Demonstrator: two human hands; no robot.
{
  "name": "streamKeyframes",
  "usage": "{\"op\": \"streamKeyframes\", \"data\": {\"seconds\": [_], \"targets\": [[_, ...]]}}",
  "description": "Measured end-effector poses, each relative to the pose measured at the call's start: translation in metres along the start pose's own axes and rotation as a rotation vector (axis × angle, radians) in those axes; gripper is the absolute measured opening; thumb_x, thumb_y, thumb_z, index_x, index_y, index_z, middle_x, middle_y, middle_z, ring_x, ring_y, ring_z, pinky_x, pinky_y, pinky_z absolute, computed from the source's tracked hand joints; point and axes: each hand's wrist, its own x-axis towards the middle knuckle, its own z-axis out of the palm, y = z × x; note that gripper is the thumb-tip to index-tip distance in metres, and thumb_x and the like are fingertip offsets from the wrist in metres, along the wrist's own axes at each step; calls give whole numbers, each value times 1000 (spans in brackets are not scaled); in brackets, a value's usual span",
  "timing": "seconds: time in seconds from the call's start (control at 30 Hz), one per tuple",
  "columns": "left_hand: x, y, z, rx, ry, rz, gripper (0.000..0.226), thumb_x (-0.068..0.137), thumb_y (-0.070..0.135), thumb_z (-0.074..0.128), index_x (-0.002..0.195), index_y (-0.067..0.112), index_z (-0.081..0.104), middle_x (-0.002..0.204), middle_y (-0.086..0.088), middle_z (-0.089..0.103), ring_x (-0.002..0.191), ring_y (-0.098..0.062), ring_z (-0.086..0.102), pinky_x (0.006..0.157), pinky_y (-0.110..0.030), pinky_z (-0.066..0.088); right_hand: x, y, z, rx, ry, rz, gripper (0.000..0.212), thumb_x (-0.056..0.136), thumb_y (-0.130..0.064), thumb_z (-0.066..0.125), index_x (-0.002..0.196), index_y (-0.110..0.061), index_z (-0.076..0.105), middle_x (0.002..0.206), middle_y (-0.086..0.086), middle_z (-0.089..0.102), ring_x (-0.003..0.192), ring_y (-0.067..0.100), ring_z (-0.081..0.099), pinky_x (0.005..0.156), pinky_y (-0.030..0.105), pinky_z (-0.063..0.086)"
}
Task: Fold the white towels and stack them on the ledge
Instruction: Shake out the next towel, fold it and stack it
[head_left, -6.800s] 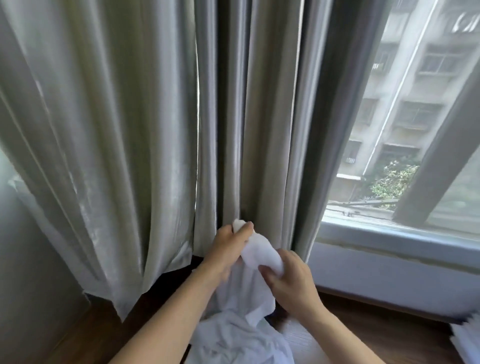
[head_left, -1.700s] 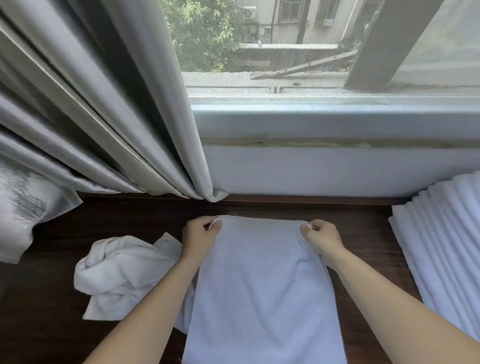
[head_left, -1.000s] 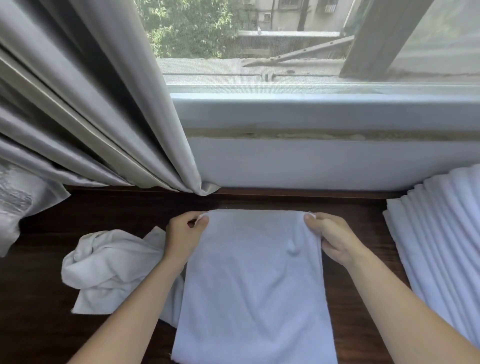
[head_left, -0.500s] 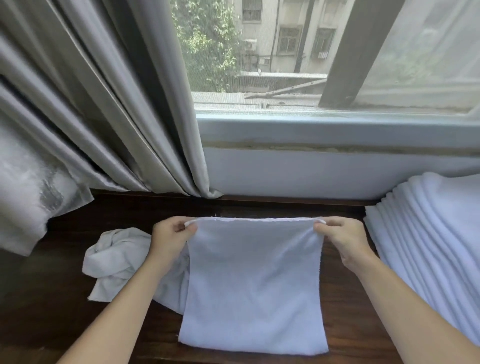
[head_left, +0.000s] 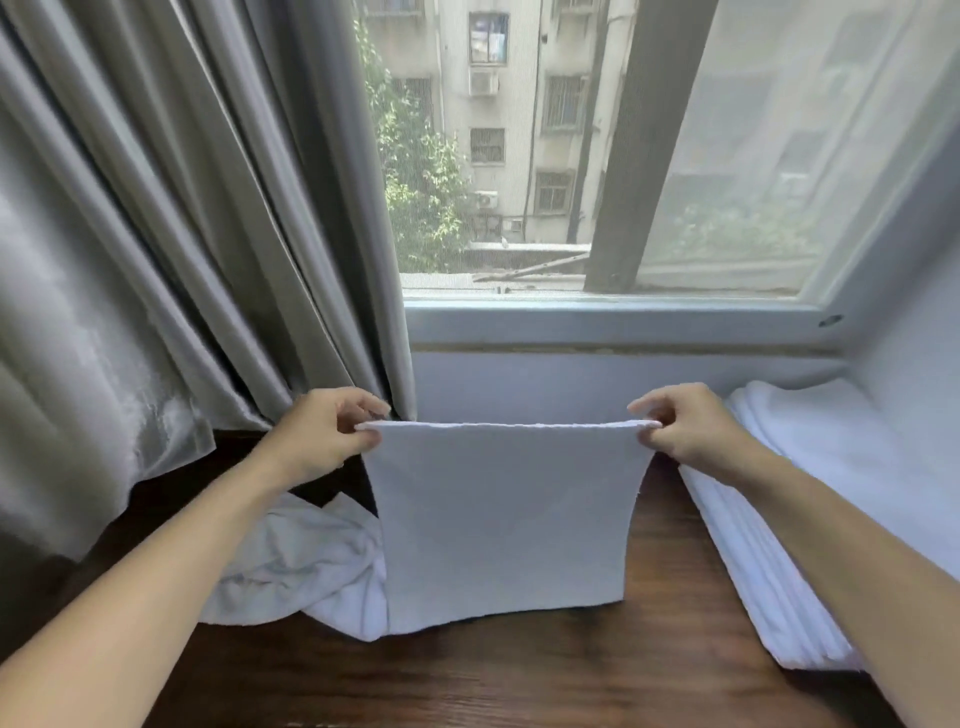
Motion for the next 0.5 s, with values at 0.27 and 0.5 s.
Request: {"op": "streamKeyframes", "data": {"seconds": [0.27, 0.5], "targets": [[35, 55, -32, 321, 10, 111, 14, 94, 21, 70, 84, 29, 66, 84, 11, 71, 71, -8, 66, 67, -30, 52, 15, -47, -51, -125, -7, 15, 21, 87, 3, 59, 82, -13, 72, 66, 2, 73, 57, 13, 68, 44, 21, 49], [18, 50, -15, 185, 79, 143, 10, 90, 14, 74, 88, 23, 73, 89, 10, 76, 81, -7, 71, 78, -26, 53, -9, -27, -50, 14, 147, 1, 31, 78, 8, 65, 81, -18, 83, 64, 0, 74, 60, 19, 71, 59, 27, 59]]}}
